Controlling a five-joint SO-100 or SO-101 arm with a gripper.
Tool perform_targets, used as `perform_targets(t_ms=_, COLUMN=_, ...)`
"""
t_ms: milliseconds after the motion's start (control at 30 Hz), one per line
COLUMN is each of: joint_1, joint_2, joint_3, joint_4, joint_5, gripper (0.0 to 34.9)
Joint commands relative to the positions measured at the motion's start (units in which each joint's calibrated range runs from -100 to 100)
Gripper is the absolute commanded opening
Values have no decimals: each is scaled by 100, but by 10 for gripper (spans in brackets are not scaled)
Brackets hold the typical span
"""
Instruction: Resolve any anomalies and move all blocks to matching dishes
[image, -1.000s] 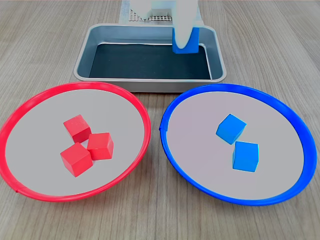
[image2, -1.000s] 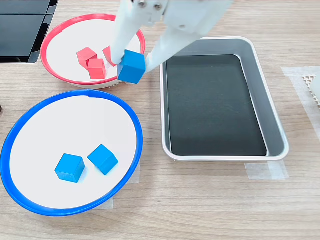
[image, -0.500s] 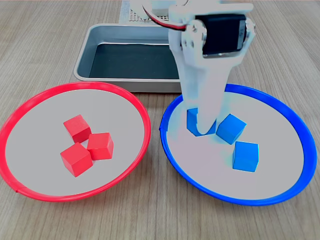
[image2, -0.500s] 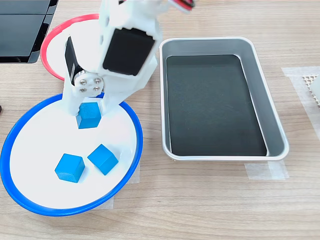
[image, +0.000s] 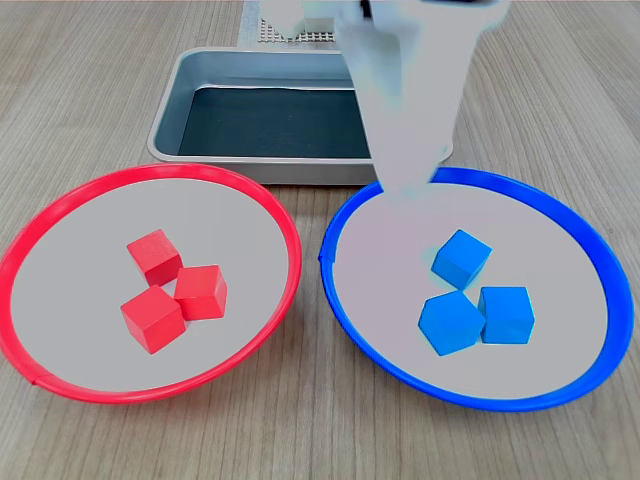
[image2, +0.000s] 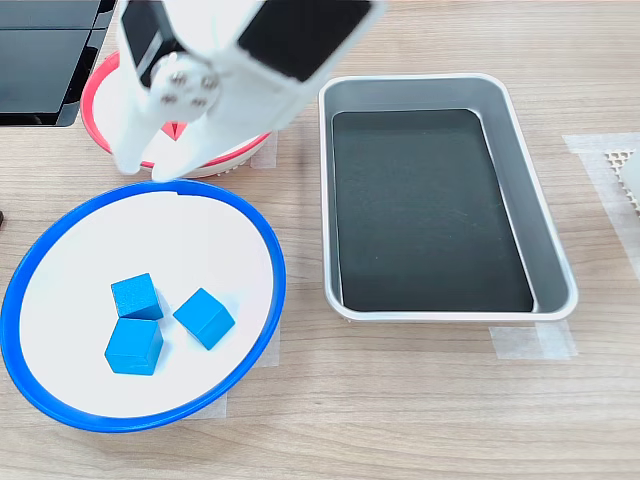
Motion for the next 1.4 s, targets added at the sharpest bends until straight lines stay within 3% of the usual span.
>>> perform_targets(t_ms=0, joint_1=201, joint_2=-2230, joint_3=1544, joint_4=-391, joint_5=-269, gripper=0)
perform_targets(t_ms=267, joint_1=559, joint_2=-5957, joint_3=5805, joint_4=-1365, joint_5=-620, gripper=0)
perform_targets(t_ms=333, joint_1=578, joint_2=-7125, joint_3=6997, joint_4=-1349, joint_5=-723, gripper=0)
perform_targets(t_ms=400, joint_1=502, joint_2=-8456, joint_3=7953, joint_4=-771, joint_5=-786, gripper=0)
perform_targets(t_ms=567, joint_1=559, joint_2=-9727, joint_3=8818, joint_4=120, joint_5=-801, gripper=1)
perform_targets(t_ms=700, joint_1=672, joint_2=-10273, joint_3=9555, joint_4=54, joint_5=-767, gripper=1)
perform_targets(t_ms=867, joint_1=803, joint_2=-10682, joint_3=9564, joint_4=525, joint_5=-781, gripper=1)
perform_targets(t_ms=1133, joint_1=945, joint_2=-10682, joint_3=9564, joint_4=533, joint_5=-845, gripper=3)
perform_targets(t_ms=1200, joint_1=963, joint_2=-10682, joint_3=9564, joint_4=533, joint_5=-860, gripper=31)
perform_targets(t_ms=1267, joint_1=963, joint_2=-10682, joint_3=9564, joint_4=533, joint_5=-860, gripper=3)
perform_targets(t_ms=1367, joint_1=963, joint_2=-10682, joint_3=9564, joint_4=533, joint_5=-860, gripper=3)
